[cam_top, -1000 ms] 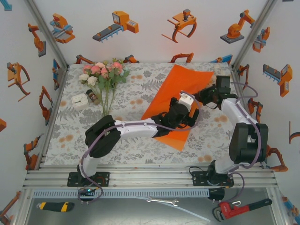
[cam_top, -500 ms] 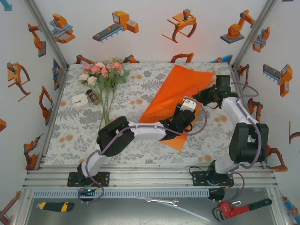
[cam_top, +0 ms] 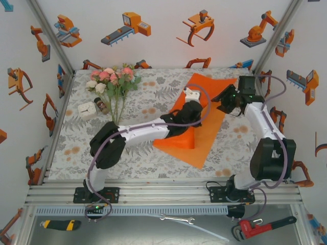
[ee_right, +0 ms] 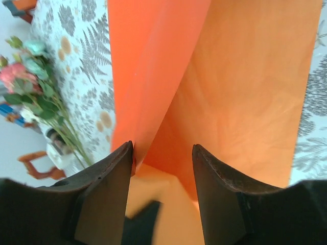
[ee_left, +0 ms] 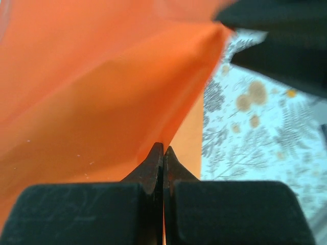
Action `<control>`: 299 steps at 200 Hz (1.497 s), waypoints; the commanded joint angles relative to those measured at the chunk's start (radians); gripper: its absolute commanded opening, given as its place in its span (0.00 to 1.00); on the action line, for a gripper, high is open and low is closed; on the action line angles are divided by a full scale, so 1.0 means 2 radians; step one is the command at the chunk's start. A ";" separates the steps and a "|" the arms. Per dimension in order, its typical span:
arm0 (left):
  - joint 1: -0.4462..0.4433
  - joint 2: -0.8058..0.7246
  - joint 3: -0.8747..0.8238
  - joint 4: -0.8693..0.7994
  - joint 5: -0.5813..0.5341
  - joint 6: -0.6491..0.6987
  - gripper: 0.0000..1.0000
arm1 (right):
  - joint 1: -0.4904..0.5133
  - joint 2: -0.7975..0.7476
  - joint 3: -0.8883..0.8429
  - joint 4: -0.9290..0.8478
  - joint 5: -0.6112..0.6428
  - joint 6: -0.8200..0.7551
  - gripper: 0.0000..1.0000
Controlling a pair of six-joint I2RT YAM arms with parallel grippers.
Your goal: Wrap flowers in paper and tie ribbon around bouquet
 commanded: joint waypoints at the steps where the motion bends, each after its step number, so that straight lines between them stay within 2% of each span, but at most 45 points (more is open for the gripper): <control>1: 0.023 -0.029 0.006 -0.034 0.087 -0.091 0.00 | -0.003 -0.049 -0.045 -0.016 -0.006 -0.070 0.49; 15: 0.031 -0.044 -0.003 -0.021 0.104 -0.107 0.00 | -0.003 -0.067 -0.084 0.017 -0.009 -0.059 0.46; 40: 0.043 -0.068 -0.005 -0.018 0.120 -0.136 0.00 | -0.003 -0.072 -0.134 0.071 -0.031 -0.036 0.34; 54: 0.050 -0.076 -0.006 -0.021 0.130 -0.152 0.00 | -0.002 -0.062 -0.150 0.091 -0.052 -0.029 0.34; 62: 0.053 -0.081 -0.009 -0.019 0.131 -0.158 0.00 | -0.003 -0.054 -0.157 0.104 -0.065 -0.025 0.37; 83: 0.055 -0.089 -0.014 -0.023 0.115 -0.149 0.00 | -0.002 -0.044 -0.159 0.117 -0.090 -0.022 0.59; 117: 0.056 -0.085 -0.019 -0.042 0.100 -0.144 0.00 | -0.012 -0.091 -0.155 0.122 -0.079 -0.020 0.78; 140: 0.056 -0.081 -0.026 -0.044 0.095 -0.149 0.00 | -0.030 -0.128 -0.151 0.121 -0.089 -0.001 0.79; 175: 0.062 -0.074 -0.021 -0.047 0.108 -0.171 0.00 | -0.032 -0.214 -0.183 0.119 -0.079 0.008 0.78; 200: 0.071 -0.069 -0.024 -0.030 0.140 -0.216 0.00 | -0.028 -0.271 -0.246 0.145 -0.083 0.057 0.64; 223: 0.072 -0.066 -0.019 -0.036 0.134 -0.226 0.00 | -0.015 -0.319 -0.308 0.166 -0.073 0.086 0.43; 236: 0.073 -0.066 -0.016 -0.038 0.132 -0.229 0.00 | 0.001 -0.339 -0.332 0.167 -0.057 0.088 0.37; 253: 0.074 -0.063 -0.013 -0.044 0.129 -0.231 0.00 | 0.018 -0.345 -0.350 0.182 -0.053 0.090 0.38; 267: 0.077 -0.064 -0.017 -0.040 0.133 -0.238 0.00 | 0.037 -0.330 -0.360 0.201 -0.042 0.087 0.33; 284: 0.078 -0.067 -0.025 -0.027 0.141 -0.249 0.00 | 0.047 -0.276 -0.366 0.250 -0.038 0.096 0.14; 299: 0.078 -0.072 -0.029 -0.022 0.145 -0.259 0.00 | 0.053 -0.197 -0.360 0.292 -0.030 0.106 0.02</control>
